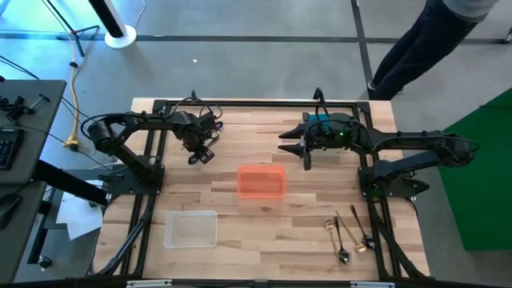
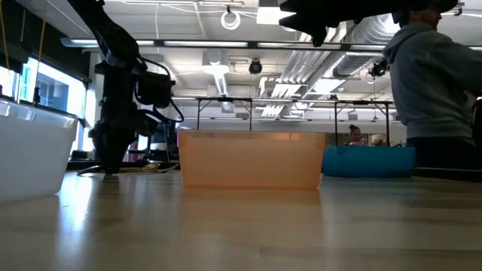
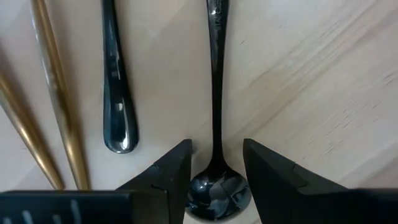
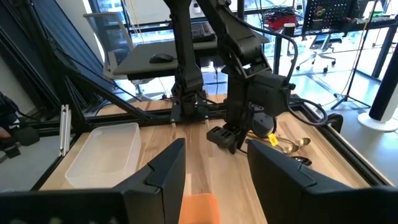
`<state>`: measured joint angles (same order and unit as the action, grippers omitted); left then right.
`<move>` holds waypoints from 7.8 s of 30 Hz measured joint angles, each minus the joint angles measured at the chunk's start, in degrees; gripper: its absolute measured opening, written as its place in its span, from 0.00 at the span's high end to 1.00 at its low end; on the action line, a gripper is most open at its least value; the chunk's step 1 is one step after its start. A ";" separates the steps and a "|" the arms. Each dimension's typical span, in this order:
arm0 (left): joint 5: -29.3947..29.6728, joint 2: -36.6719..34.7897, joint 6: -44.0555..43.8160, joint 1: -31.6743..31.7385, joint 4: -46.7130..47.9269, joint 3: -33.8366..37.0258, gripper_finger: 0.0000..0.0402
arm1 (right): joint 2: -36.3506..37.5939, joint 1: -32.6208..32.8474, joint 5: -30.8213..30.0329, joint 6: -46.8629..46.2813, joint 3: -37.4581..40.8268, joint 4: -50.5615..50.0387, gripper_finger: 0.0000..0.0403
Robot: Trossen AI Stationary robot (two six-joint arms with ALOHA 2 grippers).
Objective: Sort silverware by color (type)
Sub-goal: Put the top right black spoon into the orange bin
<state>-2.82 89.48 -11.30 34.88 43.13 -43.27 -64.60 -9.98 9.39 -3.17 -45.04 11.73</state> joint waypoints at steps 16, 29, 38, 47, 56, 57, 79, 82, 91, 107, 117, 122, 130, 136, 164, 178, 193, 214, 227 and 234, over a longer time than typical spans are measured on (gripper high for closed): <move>1.13 -1.07 4.51 -0.01 0.33 0.17 0.98 | 0.00 0.00 -0.04 0.17 0.00 -0.02 0.61; -10.35 -14.95 6.02 -0.16 -0.16 0.00 1.00 | 0.00 0.00 -0.15 0.17 0.00 -0.02 0.61; -13.02 -34.22 2.70 -5.61 -18.76 0.00 1.00 | 0.00 0.00 0.66 -2.30 0.00 0.35 0.61; -5.18 -39.25 2.50 -19.26 -44.61 -0.11 1.00 | 0.00 0.00 2.61 -4.34 0.02 7.67 0.61; 8.26 -38.33 8.00 -31.43 -49.39 -0.11 1.00 | 0.09 0.76 4.47 -4.30 0.04 12.13 0.61; 8.40 -38.29 8.05 -31.71 -49.71 -0.11 1.00 | 0.09 0.77 4.51 -4.06 0.04 12.11 0.61; 7.49 -38.33 8.45 -31.53 -50.54 -0.11 1.00 | 0.09 0.76 4.50 -3.90 0.04 11.87 0.61; 7.46 -38.33 8.43 -31.53 -50.66 -0.11 1.00 | 0.09 0.76 4.50 -3.90 0.04 11.87 0.61; 7.44 -38.33 7.94 -31.53 -50.77 -0.11 1.00 | 0.09 0.76 4.48 -3.90 0.04 11.85 0.61; 7.44 -38.33 8.56 -31.53 -50.75 -0.11 1.00 | 0.09 0.76 4.46 -3.88 0.04 11.67 0.61; 6.22 -38.26 8.97 -31.55 -50.75 -0.11 1.00 | 0.09 0.76 4.46 -3.88 0.04 11.67 0.61; 6.24 -37.97 8.97 -31.55 -50.82 -0.11 1.00 | 0.09 0.76 4.46 -3.88 0.04 11.71 0.61; 6.13 -28.86 8.97 -31.55 -54.86 -1.88 1.00 | -3.34 1.95 -0.50 -5.60 -1.58 14.00 0.61; 4.57 -20.16 10.40 -31.51 -55.14 -7.55 1.00 | -11.55 3.02 -0.83 -4.32 -8.96 13.88 0.61; 6.72 -16.58 9.80 -31.10 -56.35 -10.12 1.00 | -16.90 2.14 -0.02 -7.23 -13.77 13.11 0.98; 6.46 -21.88 8.81 -27.82 -48.23 -10.05 0.63 | -13.03 -0.38 0.28 -3.77 -13.73 5.93 0.99; 6.28 -40.94 7.03 -25.40 -45.78 -2.83 0.57 | 2.41 -1.60 0.23 0.85 -13.73 -17.31 1.00; 6.41 -44.80 6.85 -27.41 -50.24 2.05 0.59 | 10.61 4.04 -4.28 -3.88 -1.01 -6.12 1.00; 6.46 -44.78 6.91 -27.46 -50.23 2.05 0.59 | 9.80 5.44 -2.20 -4.35 -1.19 -6.23 1.00; 6.50 -44.78 6.99 -27.37 -50.23 2.05 0.59 | -3.93 9.11 -2.77 -2.01 -13.89 -21.67 1.00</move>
<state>3.69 44.71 -4.31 7.51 -7.09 -41.21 -68.53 -0.87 6.62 -5.18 -58.92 -9.94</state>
